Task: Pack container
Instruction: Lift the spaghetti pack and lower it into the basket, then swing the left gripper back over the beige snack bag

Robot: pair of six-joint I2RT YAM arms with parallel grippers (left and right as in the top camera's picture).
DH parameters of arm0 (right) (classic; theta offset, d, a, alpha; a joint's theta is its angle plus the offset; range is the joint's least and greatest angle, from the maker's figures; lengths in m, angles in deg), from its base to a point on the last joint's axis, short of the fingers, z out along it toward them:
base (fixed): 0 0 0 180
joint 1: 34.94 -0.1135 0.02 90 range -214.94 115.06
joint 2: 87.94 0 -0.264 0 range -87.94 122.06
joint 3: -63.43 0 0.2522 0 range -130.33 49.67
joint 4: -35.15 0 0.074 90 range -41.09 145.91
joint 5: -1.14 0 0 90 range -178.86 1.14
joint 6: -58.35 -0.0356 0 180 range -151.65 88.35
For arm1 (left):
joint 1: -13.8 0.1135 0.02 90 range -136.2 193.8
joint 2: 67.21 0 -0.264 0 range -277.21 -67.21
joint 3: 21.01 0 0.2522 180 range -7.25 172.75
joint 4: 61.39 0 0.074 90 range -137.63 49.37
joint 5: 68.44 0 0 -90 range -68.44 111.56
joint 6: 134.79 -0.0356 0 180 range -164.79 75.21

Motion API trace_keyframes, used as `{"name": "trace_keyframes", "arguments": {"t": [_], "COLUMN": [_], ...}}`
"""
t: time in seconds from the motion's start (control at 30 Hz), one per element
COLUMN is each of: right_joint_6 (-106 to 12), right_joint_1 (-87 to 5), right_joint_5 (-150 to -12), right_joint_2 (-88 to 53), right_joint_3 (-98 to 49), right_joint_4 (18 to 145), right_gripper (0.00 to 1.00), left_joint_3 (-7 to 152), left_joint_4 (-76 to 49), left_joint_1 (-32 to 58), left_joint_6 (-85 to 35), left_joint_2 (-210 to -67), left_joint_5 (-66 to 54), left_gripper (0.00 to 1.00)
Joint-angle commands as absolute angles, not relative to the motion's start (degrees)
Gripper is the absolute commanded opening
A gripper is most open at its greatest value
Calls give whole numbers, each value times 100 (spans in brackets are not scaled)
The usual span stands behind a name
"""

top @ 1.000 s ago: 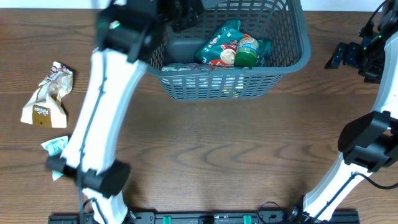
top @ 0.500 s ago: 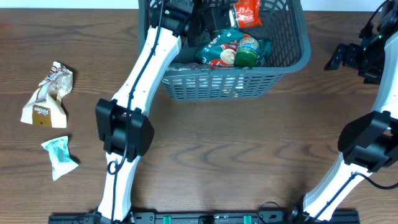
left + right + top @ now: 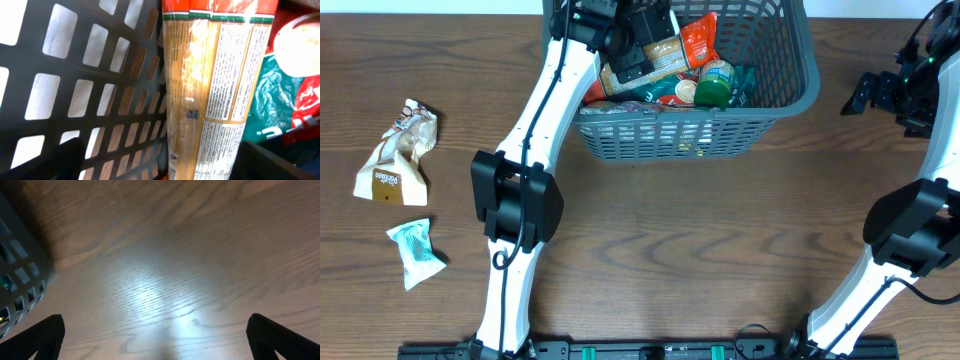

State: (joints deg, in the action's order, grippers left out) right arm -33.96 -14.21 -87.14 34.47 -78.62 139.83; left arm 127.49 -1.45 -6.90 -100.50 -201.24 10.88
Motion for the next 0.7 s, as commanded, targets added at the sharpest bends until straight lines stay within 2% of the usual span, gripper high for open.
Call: {"name": "trace_keyframes", "arguments": {"t": [0.0, 0.33, 0.43, 0.53, 0.67], "right_joint_6": [-3304, -3173, -3173, -3173, -3175], "right_joint_1": [-1441, -1441, -1441, -1441, -1441], "right_joint_5": [-8670, -8670, -8670, -8668, -8668], "right_joint_2": [3445, 3445, 3445, 3445, 3445], "right_joint_3": [-7851, -7851, -7851, -7851, -7851], "right_joint_4": [14007, 14024, 14040, 14040, 14048], "right_gripper": [99, 99, 99, 99, 99], "left_joint_3": [12891, 12891, 12891, 12891, 12891], "left_joint_4": [-95, 283, 462, 823, 1667], "left_joint_1": [-745, -972, -883, -559, 418], "left_joint_6": [-9910, -8791, -8131, -7608, -7429], "left_joint_2": [-19797, -18044, -17414, -16877, -16485], "left_joint_5": [1064, 1118, 1796, 2701, 2911], "left_gripper": [99, 98, 98, 99, 98]}}
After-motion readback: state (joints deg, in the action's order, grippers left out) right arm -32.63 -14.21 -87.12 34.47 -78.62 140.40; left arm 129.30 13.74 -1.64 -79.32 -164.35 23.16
